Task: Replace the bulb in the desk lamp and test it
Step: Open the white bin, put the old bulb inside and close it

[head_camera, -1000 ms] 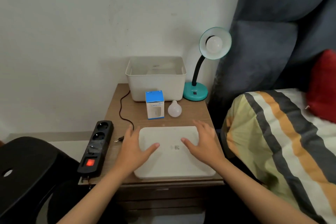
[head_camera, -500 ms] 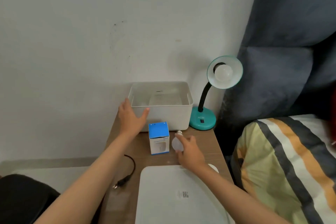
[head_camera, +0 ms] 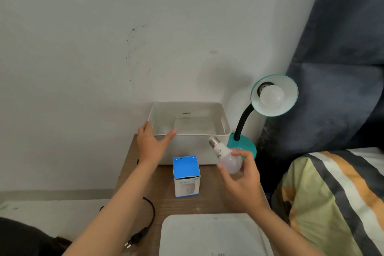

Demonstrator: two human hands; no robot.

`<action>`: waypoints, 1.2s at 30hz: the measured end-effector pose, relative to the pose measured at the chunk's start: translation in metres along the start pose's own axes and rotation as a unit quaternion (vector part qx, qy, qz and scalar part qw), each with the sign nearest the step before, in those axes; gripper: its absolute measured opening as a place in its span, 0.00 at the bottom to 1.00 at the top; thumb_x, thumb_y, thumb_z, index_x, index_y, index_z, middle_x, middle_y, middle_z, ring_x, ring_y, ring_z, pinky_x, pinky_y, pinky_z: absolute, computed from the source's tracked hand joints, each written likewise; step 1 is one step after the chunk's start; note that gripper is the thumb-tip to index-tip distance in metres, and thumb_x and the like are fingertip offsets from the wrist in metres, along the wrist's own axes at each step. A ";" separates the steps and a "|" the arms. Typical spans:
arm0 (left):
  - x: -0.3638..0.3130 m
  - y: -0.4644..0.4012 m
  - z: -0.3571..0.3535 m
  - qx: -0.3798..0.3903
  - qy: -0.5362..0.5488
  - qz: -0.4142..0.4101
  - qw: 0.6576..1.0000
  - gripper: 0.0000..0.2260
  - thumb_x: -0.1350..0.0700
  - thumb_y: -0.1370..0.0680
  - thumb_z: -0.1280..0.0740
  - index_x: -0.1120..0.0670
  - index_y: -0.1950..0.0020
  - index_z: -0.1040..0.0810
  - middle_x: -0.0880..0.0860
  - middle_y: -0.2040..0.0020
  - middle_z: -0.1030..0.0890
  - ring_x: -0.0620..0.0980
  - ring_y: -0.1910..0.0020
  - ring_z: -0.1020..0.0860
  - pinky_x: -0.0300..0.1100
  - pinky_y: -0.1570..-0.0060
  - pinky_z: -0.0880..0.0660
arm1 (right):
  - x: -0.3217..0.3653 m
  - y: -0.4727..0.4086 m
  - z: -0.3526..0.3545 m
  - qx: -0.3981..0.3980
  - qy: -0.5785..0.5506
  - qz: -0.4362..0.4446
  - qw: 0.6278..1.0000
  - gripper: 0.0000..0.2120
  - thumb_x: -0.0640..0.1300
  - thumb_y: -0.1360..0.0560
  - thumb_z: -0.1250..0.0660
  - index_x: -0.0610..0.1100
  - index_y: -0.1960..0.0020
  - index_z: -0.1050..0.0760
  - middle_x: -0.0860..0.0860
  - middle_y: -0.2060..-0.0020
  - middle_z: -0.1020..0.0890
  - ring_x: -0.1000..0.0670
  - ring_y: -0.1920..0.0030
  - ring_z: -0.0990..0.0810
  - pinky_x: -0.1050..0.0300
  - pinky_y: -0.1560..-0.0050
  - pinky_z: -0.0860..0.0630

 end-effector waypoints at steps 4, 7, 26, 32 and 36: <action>0.001 -0.006 0.001 -0.009 0.003 -0.001 1.000 0.43 0.42 0.33 0.27 0.61 0.28 0.42 0.60 0.30 0.36 0.58 0.31 0.36 0.51 0.32 0.36 | 0.030 -0.062 -0.018 0.013 0.035 0.080 0.996 0.20 0.47 0.32 0.27 0.54 0.45 0.31 0.50 0.46 0.29 0.54 0.47 0.26 0.60 0.53 0.24; 0.002 -0.008 0.000 -0.009 -0.001 0.001 1.000 0.43 0.41 0.34 0.27 0.61 0.28 0.40 0.60 0.32 0.34 0.59 0.33 0.34 0.52 0.34 0.33 | 0.029 -0.115 -0.048 0.062 0.092 0.029 0.993 0.19 0.47 0.30 0.28 0.51 0.42 0.29 0.46 0.44 0.30 0.58 0.50 0.29 0.66 0.54 0.31; 0.004 -0.013 0.000 -0.004 -0.041 0.003 0.999 0.43 0.38 0.35 0.28 0.60 0.29 0.39 0.59 0.34 0.32 0.58 0.35 0.31 0.52 0.39 0.29 | -0.016 -0.185 -0.108 0.195 0.239 -0.100 0.946 0.29 0.49 0.29 0.30 0.44 0.32 0.35 0.43 0.40 0.25 0.43 0.42 0.25 0.59 0.53 0.31; -0.003 -0.014 0.009 0.030 -0.104 0.025 0.994 0.41 0.34 0.37 0.29 0.61 0.36 0.34 0.61 0.39 0.26 0.61 0.40 0.27 0.58 0.40 0.29 | 0.040 -0.139 -0.059 0.162 0.202 -0.015 0.966 0.25 0.49 0.28 0.31 0.44 0.34 0.34 0.42 0.40 0.28 0.45 0.42 0.26 0.60 0.47 0.32; -0.016 0.021 0.020 -0.009 -0.149 -0.016 0.989 0.44 0.37 0.31 0.32 0.62 0.27 0.45 0.63 0.29 0.36 0.61 0.30 0.37 0.57 0.31 0.41 | 0.063 -0.068 -0.012 0.146 0.165 0.006 0.975 0.23 0.49 0.28 0.31 0.46 0.35 0.31 0.46 0.40 0.26 0.50 0.43 0.25 0.58 0.44 0.28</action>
Point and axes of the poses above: each hand's wrist, its own y-axis away from the middle knuckle, its own z-axis out of the back of the hand, x = y × z, the point moved 4 cm from there along -y, towards the middle knuckle
